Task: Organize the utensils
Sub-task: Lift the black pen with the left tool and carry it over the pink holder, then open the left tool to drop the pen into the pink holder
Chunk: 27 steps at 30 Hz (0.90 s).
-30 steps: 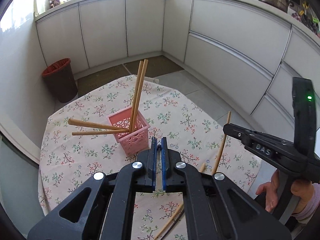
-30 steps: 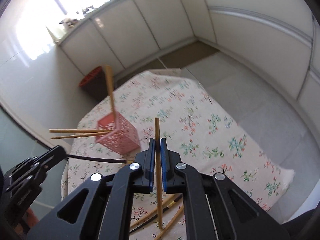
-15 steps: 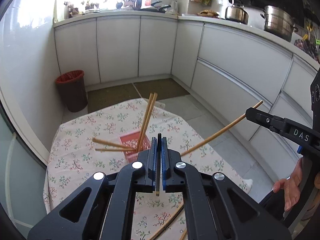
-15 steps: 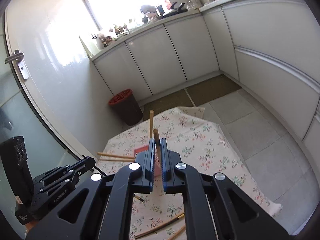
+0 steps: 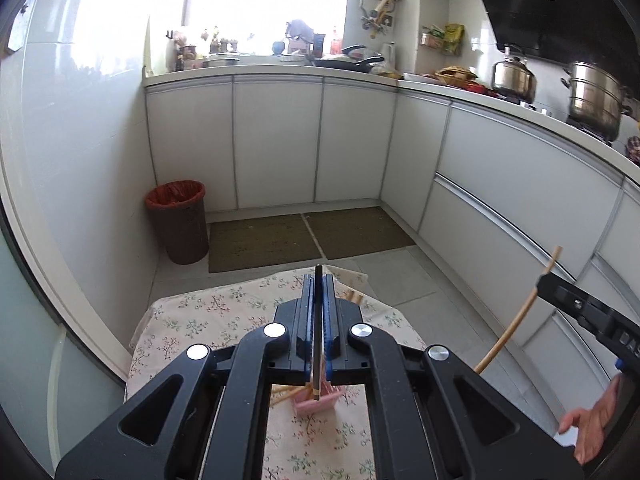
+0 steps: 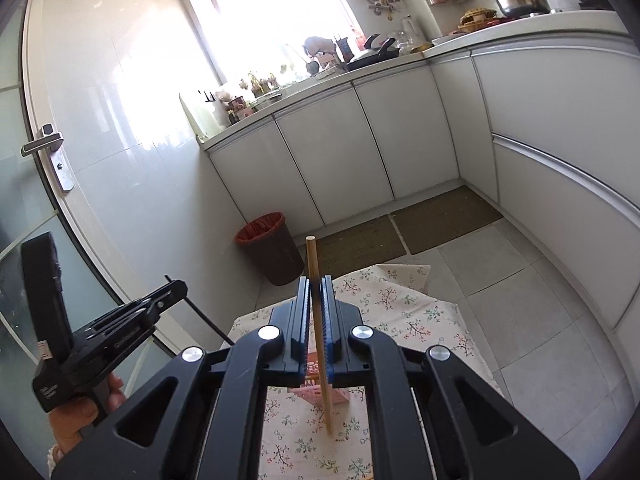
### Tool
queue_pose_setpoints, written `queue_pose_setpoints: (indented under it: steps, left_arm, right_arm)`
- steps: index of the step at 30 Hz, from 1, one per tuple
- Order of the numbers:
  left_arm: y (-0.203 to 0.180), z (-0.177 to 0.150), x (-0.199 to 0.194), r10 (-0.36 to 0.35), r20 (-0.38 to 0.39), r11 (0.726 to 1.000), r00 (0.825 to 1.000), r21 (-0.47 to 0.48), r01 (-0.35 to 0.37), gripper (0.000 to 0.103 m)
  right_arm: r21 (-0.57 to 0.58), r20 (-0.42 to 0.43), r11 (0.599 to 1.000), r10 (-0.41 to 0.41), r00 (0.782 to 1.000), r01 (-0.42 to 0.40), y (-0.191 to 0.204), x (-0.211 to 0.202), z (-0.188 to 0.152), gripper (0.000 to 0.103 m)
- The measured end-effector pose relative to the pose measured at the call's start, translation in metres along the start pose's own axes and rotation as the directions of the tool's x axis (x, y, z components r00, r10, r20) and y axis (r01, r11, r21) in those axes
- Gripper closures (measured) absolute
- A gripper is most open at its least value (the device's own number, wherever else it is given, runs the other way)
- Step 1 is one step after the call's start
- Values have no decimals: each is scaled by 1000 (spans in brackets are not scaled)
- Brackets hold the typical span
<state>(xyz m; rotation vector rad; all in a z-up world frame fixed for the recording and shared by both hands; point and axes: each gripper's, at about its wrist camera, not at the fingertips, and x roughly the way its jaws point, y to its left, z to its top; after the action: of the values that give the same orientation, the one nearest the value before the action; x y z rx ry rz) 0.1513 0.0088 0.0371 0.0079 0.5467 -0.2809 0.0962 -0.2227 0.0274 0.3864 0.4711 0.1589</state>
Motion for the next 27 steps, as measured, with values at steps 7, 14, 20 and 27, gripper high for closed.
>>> queue_pose_setpoints:
  steps: [7,14,20,27]
  left_arm:
    - [19,-21,63,32,-54,997,998,-72,-35,99]
    - [39,-37,45,51,-51,990,997,-133,-57,67]
    - [62,-36,14,126,12,974,992,-193,-122,59]
    - [79,-41,16,123,-10,966,992,-229,-122,57]
  right_arm:
    - [19,-11,1000,2,1000,-2,2,35,3,97]
    - [3,-15,1000,-1,1000,1,14,64,8,97]
    - [-21,-31,1000,-3,1000,2,26,87,1,97]
    - [-40,-87,999,-27,996,24,33,123,-16,96]
